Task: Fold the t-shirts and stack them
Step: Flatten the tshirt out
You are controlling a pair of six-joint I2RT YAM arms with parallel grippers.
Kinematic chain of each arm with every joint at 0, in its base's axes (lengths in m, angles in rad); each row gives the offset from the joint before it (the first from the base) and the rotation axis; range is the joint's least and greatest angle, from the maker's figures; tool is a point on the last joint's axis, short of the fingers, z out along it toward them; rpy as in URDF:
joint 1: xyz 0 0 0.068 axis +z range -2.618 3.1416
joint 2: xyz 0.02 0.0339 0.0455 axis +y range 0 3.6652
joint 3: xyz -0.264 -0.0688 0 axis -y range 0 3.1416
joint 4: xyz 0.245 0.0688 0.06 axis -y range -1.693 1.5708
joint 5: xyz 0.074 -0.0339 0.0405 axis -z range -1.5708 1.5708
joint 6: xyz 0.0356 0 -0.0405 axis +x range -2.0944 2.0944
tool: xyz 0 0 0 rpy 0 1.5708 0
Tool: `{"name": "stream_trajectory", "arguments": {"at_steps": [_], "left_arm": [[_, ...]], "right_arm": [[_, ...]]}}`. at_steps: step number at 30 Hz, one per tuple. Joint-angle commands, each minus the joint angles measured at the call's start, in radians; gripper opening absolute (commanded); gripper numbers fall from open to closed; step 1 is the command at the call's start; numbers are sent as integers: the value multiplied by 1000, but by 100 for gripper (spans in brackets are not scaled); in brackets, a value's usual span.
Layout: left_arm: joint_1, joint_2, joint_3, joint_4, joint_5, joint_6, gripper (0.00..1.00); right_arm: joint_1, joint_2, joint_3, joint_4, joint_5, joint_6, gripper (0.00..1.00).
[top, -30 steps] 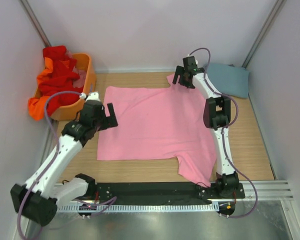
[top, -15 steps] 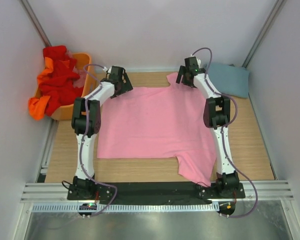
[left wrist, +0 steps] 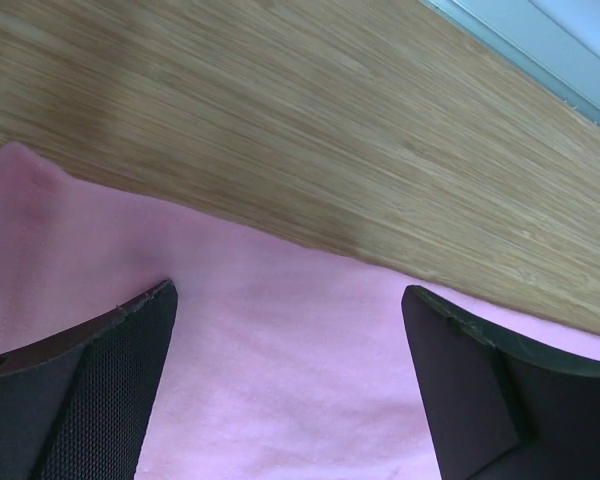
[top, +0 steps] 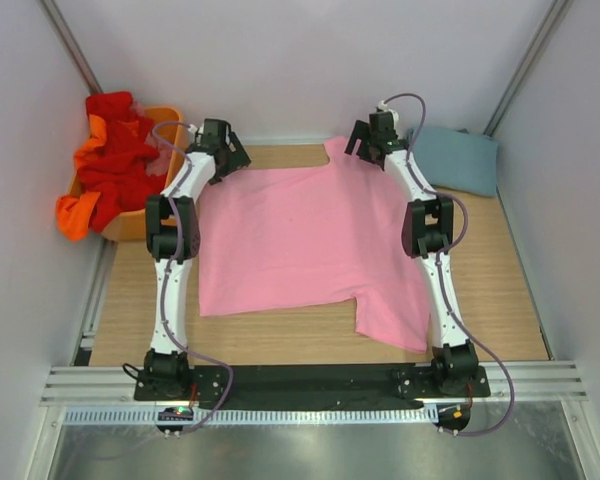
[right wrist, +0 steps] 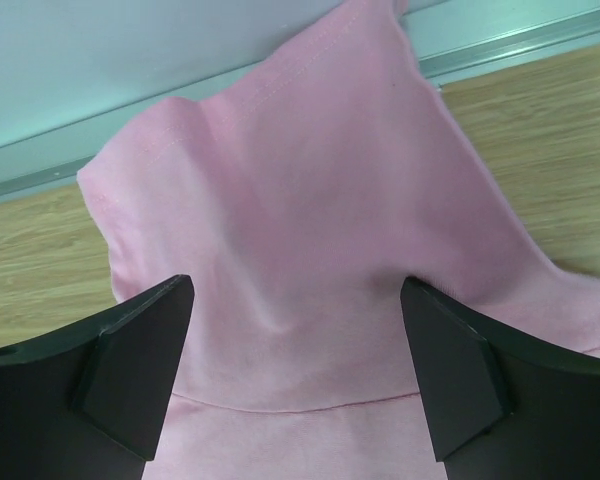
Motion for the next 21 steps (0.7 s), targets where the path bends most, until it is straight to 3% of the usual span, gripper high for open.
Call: {"name": "stream_trajectory", "arguments": {"at_steps": [1,5,12,15,18,20,21], "left_arm": [[19,64,77,-110,19,19,95],[8,51,195,-139,88,37,97],[-45,-268,182,-196,70,74,100],[-67,-427,52,-217,62,76,100],[-93,-679,-216,-243,47,82,100],[-117,-883,-353,-246,54,82,100],[-139,-949,-495,-246,59,80,100]], "right_arm": [[-3,36,-31,3,-50,37,92],[-2,-109,-142,83,-102,38,96],[5,-471,-262,61,-121,15,99],[15,-709,-414,38,-68,0,99],[17,-994,-647,-57,37,47,100],[23,-1133,-885,-159,83,130,100],[41,-1286,-1066,-188,98,168,100]]}}
